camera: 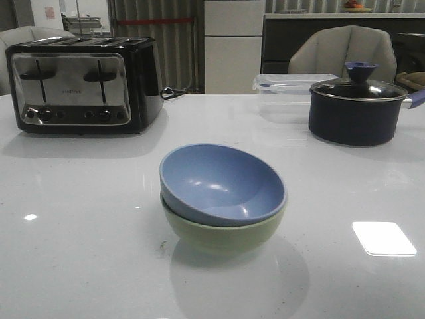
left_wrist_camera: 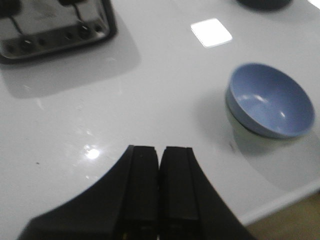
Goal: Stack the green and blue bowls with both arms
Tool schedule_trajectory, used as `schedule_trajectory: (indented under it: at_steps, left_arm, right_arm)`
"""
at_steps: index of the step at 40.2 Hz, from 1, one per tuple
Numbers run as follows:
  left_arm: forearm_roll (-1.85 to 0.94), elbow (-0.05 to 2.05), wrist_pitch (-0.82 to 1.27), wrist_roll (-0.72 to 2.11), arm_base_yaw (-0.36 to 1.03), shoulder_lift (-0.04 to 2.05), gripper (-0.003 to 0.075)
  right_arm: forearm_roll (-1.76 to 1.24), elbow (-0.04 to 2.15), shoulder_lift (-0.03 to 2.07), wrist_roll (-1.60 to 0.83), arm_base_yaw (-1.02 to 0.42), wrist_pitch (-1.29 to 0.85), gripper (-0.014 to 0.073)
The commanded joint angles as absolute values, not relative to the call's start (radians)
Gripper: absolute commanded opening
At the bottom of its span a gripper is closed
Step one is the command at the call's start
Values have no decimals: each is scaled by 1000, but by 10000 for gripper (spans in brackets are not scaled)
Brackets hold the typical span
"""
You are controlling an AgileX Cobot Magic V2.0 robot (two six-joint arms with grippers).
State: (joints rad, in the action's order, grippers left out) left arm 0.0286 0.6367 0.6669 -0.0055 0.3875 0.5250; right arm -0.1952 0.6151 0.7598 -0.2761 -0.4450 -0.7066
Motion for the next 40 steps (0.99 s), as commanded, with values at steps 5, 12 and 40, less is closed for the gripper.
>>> schedule_trajectory:
  at_steps: [5, 12, 40]
  left_arm:
    - [32, 452, 297, -16, 201, 350, 93]
    - [32, 249, 157, -16, 98, 174, 93]
    - [-17, -7, -18, -16, 33, -27, 93]
  right_arm:
    - [-200, 643, 753, -286, -442, -652, 52]
    - [-200, 643, 753, -286, -442, -652, 52]
    - [-200, 643, 753, -286, -442, -654, 52]
